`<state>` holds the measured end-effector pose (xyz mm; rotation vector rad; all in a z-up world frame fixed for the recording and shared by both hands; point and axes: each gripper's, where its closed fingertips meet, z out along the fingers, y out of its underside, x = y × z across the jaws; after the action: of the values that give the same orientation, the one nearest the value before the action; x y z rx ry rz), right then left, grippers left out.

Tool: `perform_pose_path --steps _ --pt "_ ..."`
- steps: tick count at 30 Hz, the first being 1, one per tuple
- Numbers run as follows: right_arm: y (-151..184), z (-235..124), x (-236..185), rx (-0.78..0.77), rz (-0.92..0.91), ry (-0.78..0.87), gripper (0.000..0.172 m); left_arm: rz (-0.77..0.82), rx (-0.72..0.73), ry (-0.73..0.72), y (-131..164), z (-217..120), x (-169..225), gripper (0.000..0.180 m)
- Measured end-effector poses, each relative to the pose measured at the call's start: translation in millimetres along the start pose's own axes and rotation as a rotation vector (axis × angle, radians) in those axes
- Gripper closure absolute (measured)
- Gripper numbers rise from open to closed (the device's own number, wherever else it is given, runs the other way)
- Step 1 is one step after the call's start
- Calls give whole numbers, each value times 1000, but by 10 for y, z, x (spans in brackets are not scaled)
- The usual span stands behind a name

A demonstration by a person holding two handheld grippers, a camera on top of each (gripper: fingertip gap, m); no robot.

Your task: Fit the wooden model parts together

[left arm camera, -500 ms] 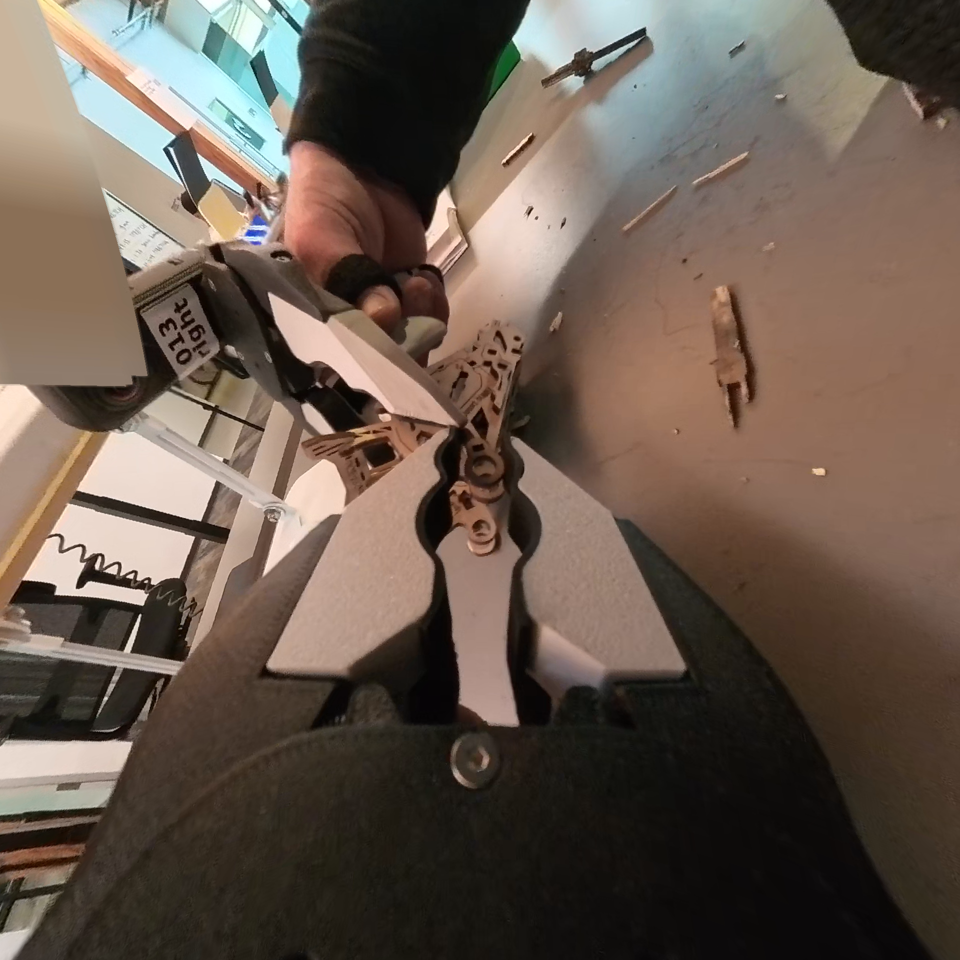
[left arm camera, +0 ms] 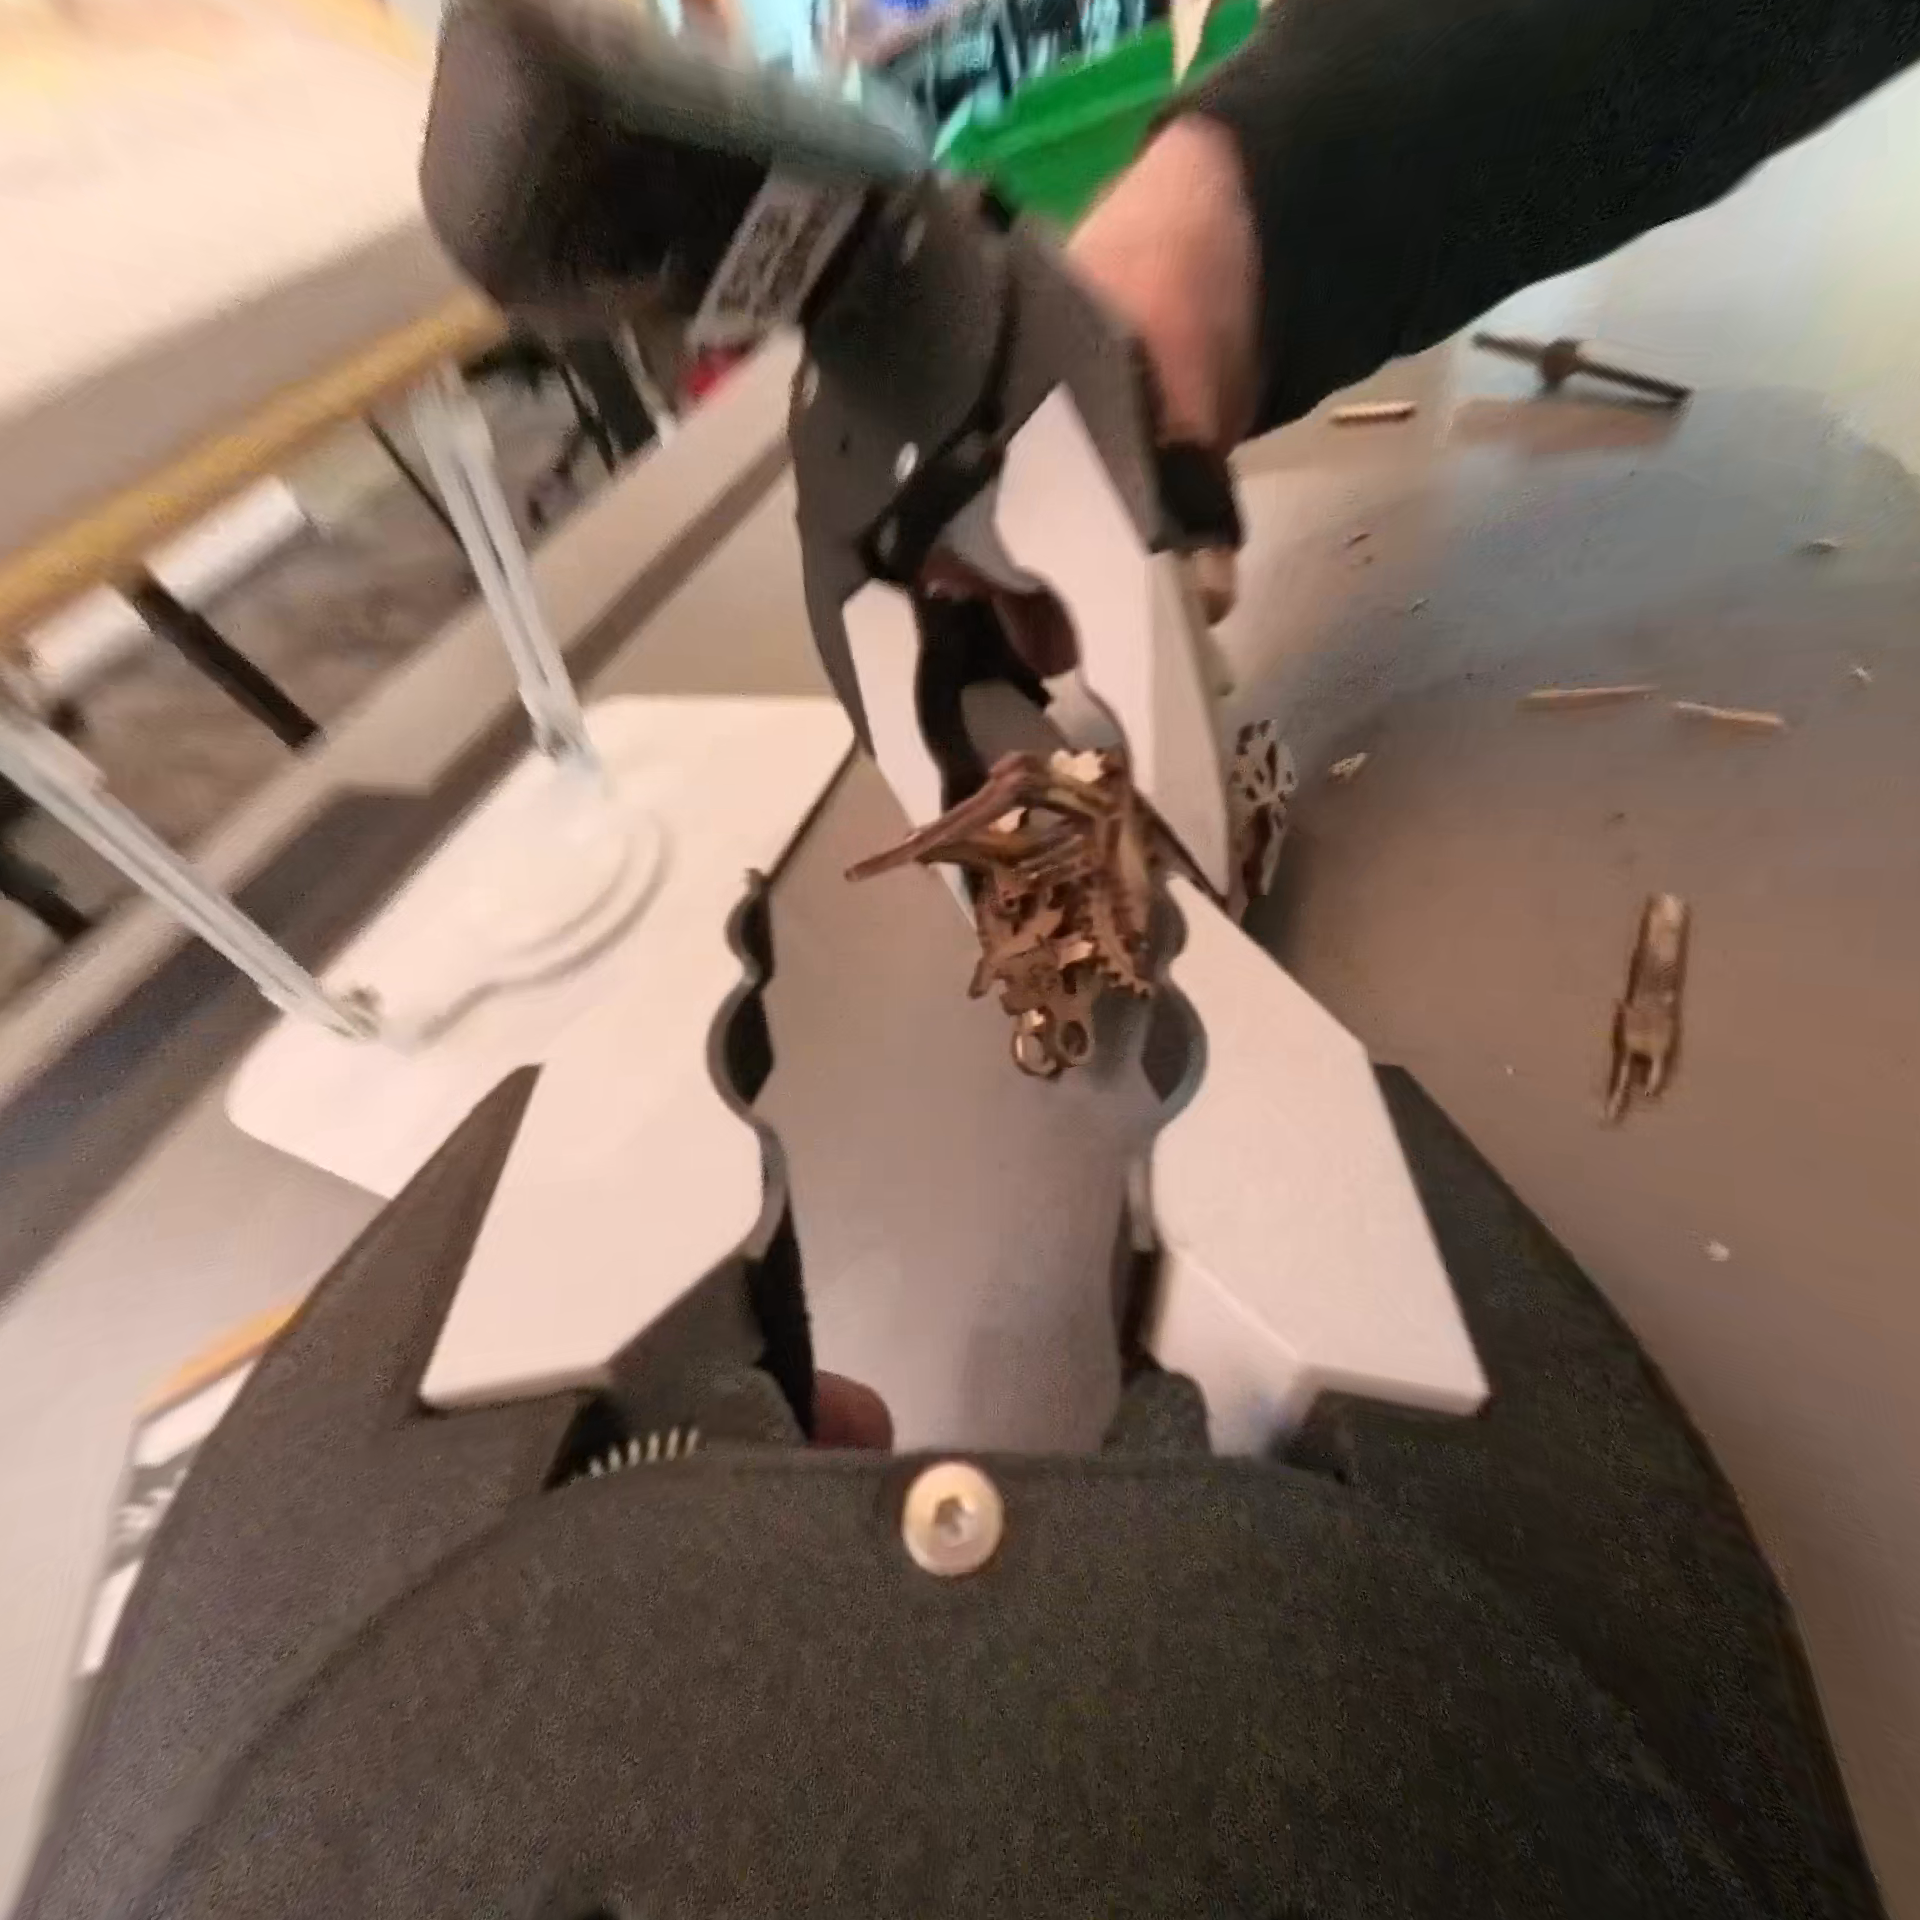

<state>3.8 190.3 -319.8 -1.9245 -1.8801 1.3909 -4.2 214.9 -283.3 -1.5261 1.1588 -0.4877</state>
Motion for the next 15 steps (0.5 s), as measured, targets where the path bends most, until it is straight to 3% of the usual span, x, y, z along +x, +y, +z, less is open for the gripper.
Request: perform_pose_path --steps 1,9,15 --pt "-3 6 -2 1 -7 7 121 -44 -42 34 42 68 23 105" --pt "43 20 -34 -29 -110 65 121 -277 -147 365 146 201 269 122" --pt "64 28 -31 -58 -179 112 121 -287 -151 433 165 203 335 129"
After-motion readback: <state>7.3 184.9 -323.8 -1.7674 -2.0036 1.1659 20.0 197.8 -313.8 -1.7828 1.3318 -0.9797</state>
